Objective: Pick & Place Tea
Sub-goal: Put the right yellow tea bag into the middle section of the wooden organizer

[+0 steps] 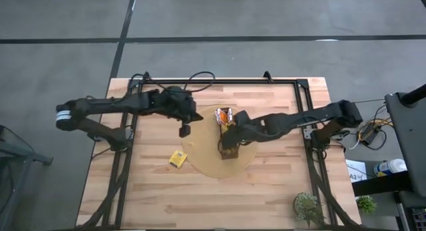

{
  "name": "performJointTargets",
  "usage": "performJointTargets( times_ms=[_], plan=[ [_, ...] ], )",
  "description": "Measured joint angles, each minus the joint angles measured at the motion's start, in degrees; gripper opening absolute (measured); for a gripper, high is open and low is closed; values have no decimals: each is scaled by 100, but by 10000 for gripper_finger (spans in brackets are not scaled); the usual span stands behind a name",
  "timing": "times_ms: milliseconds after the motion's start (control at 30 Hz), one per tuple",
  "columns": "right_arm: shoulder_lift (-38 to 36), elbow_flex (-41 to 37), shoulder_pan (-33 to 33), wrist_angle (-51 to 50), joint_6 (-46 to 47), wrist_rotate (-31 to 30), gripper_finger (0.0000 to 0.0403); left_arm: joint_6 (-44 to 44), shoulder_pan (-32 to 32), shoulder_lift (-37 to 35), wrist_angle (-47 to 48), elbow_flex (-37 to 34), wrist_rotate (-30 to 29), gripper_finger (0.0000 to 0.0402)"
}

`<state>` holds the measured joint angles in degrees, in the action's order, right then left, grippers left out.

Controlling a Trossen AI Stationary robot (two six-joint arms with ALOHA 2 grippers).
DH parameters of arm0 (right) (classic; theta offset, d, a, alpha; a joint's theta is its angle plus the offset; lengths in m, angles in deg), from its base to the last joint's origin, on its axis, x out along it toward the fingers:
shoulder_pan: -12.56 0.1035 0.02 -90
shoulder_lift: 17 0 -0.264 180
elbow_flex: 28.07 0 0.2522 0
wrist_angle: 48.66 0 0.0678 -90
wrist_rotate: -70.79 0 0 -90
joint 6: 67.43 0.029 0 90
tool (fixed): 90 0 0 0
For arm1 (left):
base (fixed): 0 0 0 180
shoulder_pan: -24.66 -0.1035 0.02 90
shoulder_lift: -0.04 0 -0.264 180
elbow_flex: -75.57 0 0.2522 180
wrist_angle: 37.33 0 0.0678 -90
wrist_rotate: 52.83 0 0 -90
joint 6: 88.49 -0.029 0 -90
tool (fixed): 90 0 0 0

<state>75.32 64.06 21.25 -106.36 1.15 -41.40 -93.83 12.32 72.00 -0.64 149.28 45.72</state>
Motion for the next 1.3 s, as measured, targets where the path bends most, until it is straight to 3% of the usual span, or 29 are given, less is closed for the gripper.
performJointTargets(
  times_ms=[400,1300],
  plan=[
    [402,-2,-217,218,369,189,219,101,0,-549,-47,-221,-103,0],
    [1072,-2,-675,621,-466,786,219,358,-2,-483,-51,-221,-100,0]
  ],
)
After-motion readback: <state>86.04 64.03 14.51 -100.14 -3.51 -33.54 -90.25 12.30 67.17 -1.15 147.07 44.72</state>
